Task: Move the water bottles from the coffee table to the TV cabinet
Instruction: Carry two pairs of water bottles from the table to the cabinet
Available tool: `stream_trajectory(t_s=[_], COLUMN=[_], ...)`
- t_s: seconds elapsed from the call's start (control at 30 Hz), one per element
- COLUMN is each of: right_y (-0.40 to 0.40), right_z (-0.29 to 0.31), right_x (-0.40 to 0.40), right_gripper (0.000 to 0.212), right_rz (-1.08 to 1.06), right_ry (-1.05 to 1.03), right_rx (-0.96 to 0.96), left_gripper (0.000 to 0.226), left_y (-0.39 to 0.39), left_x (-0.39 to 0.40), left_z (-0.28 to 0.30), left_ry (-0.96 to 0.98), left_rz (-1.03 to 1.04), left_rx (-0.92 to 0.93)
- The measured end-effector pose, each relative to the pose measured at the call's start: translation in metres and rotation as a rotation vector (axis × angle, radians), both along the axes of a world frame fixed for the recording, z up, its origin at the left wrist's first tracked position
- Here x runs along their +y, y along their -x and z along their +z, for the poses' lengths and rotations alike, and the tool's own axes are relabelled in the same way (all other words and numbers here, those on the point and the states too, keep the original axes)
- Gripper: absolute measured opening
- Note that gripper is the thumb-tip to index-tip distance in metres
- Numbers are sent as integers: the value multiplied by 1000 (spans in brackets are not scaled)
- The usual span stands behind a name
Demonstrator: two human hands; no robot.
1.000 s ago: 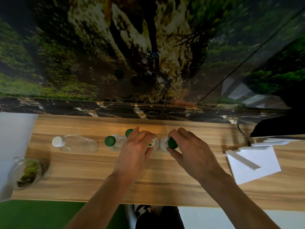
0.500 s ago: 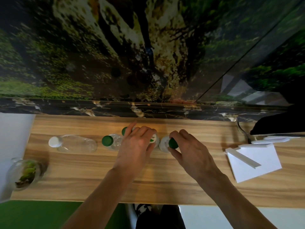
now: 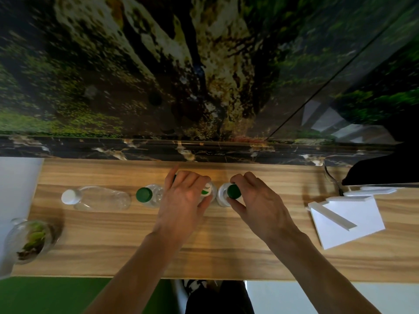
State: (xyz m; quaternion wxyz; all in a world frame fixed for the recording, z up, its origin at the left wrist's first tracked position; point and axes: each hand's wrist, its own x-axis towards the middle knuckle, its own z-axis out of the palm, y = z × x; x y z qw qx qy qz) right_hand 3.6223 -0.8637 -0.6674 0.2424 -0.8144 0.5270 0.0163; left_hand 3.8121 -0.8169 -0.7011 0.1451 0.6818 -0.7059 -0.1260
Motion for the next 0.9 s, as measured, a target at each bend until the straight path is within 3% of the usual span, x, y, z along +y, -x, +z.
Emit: stream_trajectory(t_s=[0.27,0.5,0.7,0.9], right_y=[-2,-4,4,13], right_z=[4,16,59,147], right_x=[0,6,14,41], right_gripper=[38,51,59,67], right_rz=[-37,-14,-27,-46], right_ry=[-58,23,129,214], right_rx=[42,78,-53,-146], left_gripper=[42,61,62,63], left_y=[2,-4,-12,1], left_x=[5,16,39,72], left_z=[-2,10,62,154], left_ry=[21,6,20,31], left_rz=[-12,-20,23,106], left_rx=[-22,24,86,146])
